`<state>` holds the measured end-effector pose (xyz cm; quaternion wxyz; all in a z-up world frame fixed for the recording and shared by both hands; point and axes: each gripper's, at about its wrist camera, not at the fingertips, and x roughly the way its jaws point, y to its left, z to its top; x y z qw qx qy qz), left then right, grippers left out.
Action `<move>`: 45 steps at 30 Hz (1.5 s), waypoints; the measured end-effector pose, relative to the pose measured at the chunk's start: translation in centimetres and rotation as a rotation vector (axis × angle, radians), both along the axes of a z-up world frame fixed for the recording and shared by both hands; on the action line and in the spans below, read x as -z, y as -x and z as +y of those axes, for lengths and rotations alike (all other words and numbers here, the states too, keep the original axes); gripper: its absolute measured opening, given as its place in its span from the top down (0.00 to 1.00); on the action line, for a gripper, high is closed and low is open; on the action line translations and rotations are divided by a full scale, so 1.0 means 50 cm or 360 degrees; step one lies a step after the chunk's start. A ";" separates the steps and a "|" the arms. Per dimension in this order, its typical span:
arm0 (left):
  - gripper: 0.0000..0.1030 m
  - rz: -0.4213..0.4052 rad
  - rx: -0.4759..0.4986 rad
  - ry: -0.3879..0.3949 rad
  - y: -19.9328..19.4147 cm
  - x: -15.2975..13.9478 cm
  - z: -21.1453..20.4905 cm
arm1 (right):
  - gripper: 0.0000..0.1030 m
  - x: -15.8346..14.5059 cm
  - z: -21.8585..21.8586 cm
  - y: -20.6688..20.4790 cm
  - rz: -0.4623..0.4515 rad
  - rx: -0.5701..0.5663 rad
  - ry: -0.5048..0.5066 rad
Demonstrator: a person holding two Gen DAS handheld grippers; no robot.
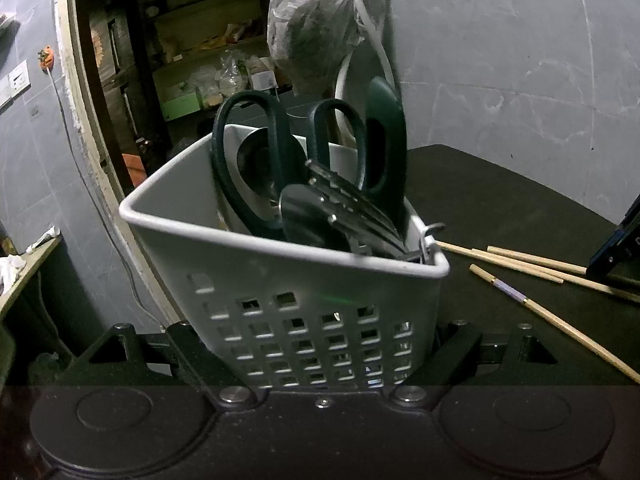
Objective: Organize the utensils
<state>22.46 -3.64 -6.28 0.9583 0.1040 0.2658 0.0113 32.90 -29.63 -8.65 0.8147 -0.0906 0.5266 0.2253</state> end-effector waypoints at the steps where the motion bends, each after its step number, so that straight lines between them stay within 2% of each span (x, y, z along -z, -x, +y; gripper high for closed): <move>1: 0.15 0.0000 0.0001 0.0000 0.000 -0.001 0.001 | 0.84 0.000 0.001 0.001 0.0004 -0.0005 -0.0003; 4: 0.15 0.0001 0.0002 0.0003 -0.001 0.000 0.000 | 0.94 0.004 0.007 0.006 -0.0024 -0.0053 0.0063; 12: 0.15 -0.0001 0.0003 -0.0001 -0.003 0.001 0.000 | 0.93 0.002 0.006 0.027 0.0032 -0.0101 0.0027; 14: 0.15 -0.0002 0.0004 -0.0002 -0.002 0.001 0.000 | 0.89 0.001 0.000 0.023 0.0063 -0.0058 -0.0027; 16: 0.15 -0.0002 0.0003 0.0000 -0.002 0.002 -0.001 | 0.71 -0.003 -0.014 0.017 0.0087 0.0034 -0.0121; 18: 0.15 -0.0001 0.0006 -0.0003 -0.001 0.002 -0.002 | 0.67 -0.006 -0.021 0.010 0.0121 0.0092 -0.0211; 21: 0.15 -0.0001 0.0011 -0.0001 -0.003 0.000 0.001 | 0.53 -0.008 -0.016 0.003 0.0134 0.0108 -0.0259; 24: 0.15 -0.0001 0.0016 -0.0001 -0.006 0.000 0.003 | 0.51 -0.004 0.010 0.000 0.0129 0.0058 -0.0211; 27: 0.15 0.0000 0.0019 0.0001 -0.006 0.000 0.005 | 0.53 0.003 0.048 0.006 0.0085 -0.0029 -0.0064; 29: 0.15 -0.0001 0.0016 0.0002 -0.006 0.000 0.005 | 0.71 0.003 0.070 0.012 0.0023 -0.0070 0.0061; 30: 0.15 -0.0001 0.0016 0.0002 -0.006 0.000 0.004 | 0.85 0.002 0.076 0.015 -0.0006 -0.0084 0.0112; 35: 0.15 -0.0001 0.0011 0.0016 -0.009 0.002 0.007 | 0.86 0.000 0.082 0.011 0.0023 -0.0122 0.0163; 41: 0.15 0.0001 0.0010 0.0015 -0.009 0.003 0.008 | 0.76 -0.011 0.086 -0.019 0.0091 -0.0119 0.0171; 45: 0.15 0.0005 0.0002 0.0021 -0.007 0.004 0.009 | 0.77 -0.009 0.098 -0.032 0.0095 -0.0140 0.0193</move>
